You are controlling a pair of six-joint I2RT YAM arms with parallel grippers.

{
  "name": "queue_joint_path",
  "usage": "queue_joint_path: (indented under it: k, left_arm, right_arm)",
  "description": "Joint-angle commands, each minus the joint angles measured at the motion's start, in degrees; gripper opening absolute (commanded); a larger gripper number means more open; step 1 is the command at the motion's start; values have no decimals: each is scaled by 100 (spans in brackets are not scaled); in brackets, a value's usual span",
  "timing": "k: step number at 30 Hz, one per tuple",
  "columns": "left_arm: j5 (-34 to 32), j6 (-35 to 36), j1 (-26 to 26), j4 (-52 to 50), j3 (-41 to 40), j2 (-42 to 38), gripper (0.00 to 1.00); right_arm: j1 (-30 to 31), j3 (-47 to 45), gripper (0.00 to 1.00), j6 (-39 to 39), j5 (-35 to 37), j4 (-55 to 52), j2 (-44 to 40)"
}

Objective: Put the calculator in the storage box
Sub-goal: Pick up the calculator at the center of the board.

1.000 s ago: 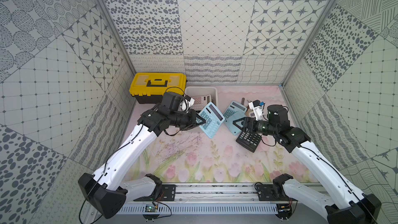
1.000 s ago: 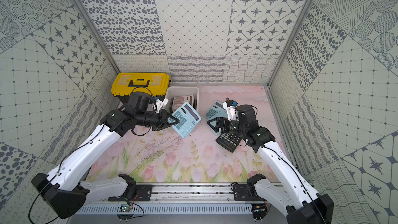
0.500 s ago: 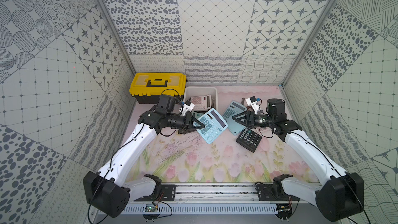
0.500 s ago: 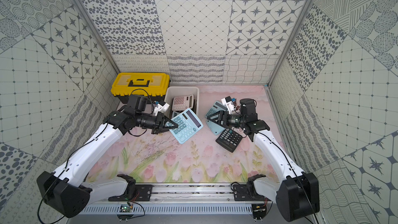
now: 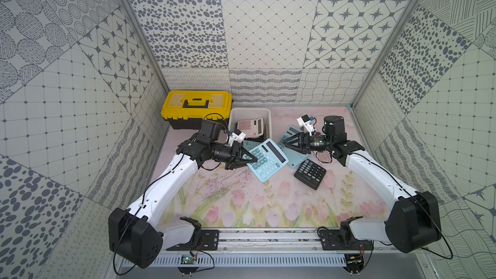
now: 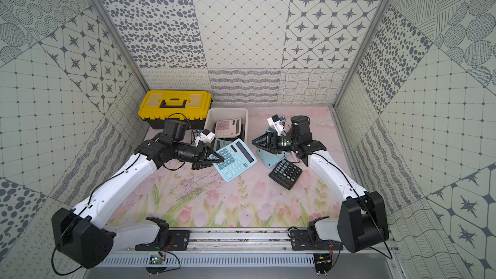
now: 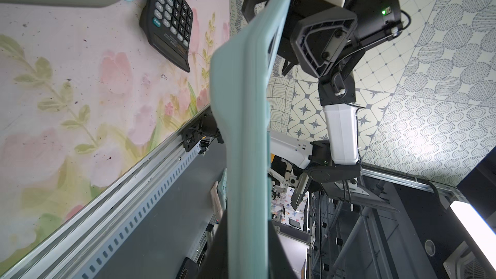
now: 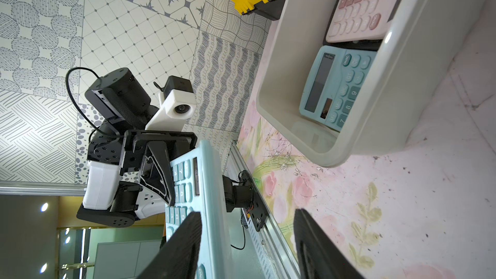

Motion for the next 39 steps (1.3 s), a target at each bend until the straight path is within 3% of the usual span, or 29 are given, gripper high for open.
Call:
queue_joint_path:
  k: [1, 23, 30, 34, 39]
  left_arm:
    - [559, -107, 37, 476, 22, 49, 0]
    - [509, -87, 26, 479, -29, 93, 0]
    - [319, -44, 26, 366, -4, 83, 0]
    - [147, -37, 34, 296, 38, 139, 0]
    - [-28, -46, 33, 290, 79, 191, 17]
  right_arm:
    - [114, 241, 58, -91, -57, 169, 139]
    - [493, 341, 40, -389, -115, -134, 271]
    - [536, 238, 27, -454, -117, -157, 132]
    - [536, 149, 12, -476, -18, -157, 20]
    - [531, 42, 6, -469, 147, -157, -85]
